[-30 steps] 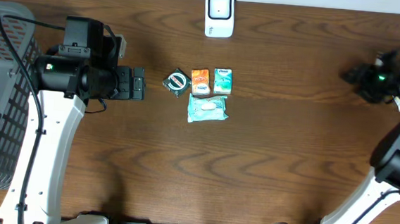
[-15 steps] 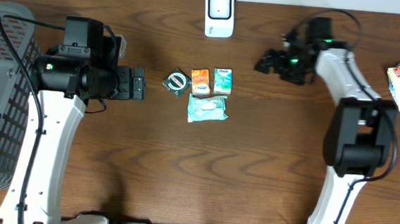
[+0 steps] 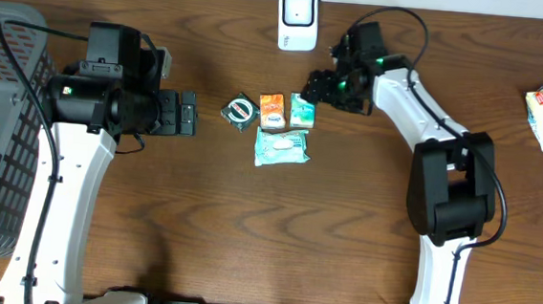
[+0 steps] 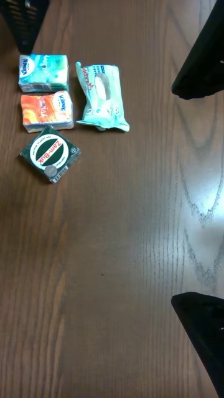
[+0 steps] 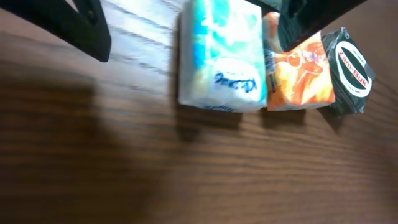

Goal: Scan the item barcode
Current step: 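Grasp the green Kleenex tissue pack with the right gripper and lift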

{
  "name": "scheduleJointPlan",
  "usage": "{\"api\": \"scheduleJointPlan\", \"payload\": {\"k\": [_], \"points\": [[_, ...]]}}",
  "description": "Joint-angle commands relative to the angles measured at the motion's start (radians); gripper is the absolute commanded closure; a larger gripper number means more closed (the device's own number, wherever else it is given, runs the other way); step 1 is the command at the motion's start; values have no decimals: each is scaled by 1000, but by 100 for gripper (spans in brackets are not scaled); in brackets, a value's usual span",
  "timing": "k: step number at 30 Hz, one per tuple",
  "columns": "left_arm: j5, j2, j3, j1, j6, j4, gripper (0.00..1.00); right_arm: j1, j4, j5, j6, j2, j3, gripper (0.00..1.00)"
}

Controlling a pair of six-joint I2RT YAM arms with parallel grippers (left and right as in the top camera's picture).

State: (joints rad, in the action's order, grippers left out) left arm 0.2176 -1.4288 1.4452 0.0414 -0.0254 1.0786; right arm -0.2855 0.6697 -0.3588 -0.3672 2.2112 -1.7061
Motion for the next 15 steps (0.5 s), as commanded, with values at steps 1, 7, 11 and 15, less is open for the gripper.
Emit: {"api": "scheduleJointPlan", "payload": {"k": [1,7,11,15], "points": [[-10,-2,-4,3,2,5,2,-11,-1,19,-68,13,1,28],[-10,-2,-4,3,2,5,2,-14,15,-30,-74,57,1,30],[-10,-2,-4,3,2,5,3,-14,21,-82,-73,95,1,32],[-10,-2,-4,3,2,5,2,-18,22,-97,-73,127,1,34]]}}
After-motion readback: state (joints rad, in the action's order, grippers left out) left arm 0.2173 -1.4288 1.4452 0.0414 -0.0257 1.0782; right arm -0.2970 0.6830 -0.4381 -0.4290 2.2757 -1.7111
